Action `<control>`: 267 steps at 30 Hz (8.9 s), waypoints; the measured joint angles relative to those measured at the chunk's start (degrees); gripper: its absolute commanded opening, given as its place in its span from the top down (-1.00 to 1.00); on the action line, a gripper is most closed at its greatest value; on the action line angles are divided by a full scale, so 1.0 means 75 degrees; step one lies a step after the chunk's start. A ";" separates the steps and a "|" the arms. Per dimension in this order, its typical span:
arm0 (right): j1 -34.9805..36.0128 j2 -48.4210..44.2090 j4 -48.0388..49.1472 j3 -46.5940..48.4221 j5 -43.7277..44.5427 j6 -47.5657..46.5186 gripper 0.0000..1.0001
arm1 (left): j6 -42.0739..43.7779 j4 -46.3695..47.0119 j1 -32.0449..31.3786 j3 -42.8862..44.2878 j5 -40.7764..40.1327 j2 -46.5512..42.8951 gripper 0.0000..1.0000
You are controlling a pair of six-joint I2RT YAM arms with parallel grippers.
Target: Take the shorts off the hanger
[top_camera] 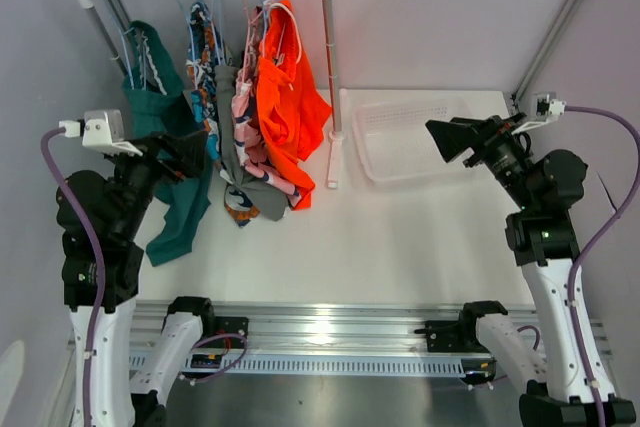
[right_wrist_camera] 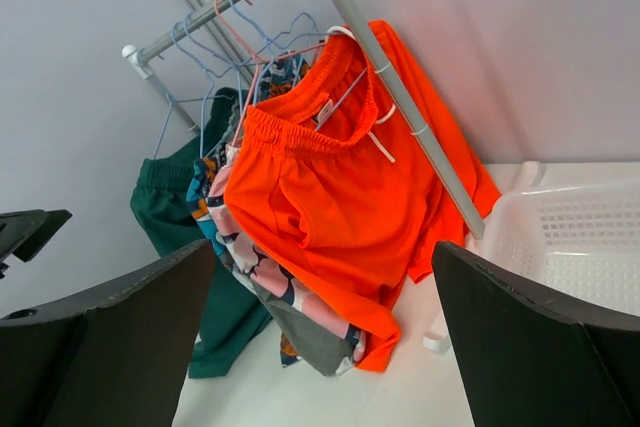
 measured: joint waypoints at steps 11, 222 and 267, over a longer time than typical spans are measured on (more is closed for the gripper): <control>0.1763 0.1448 0.0425 0.1309 0.1256 -0.0790 -0.99 | 0.0597 -0.0050 -0.0117 -0.0495 -0.1381 0.0189 -0.98; 0.9308 0.6330 -0.1504 0.2413 1.0867 -0.1262 1.00 | -0.0667 -0.2299 -0.2279 0.6755 -0.1408 0.5590 1.00; 0.1288 0.8288 0.1422 0.5450 0.6834 -0.3276 -0.99 | -0.0644 -0.1241 -0.2873 0.2804 -0.1265 0.3672 1.00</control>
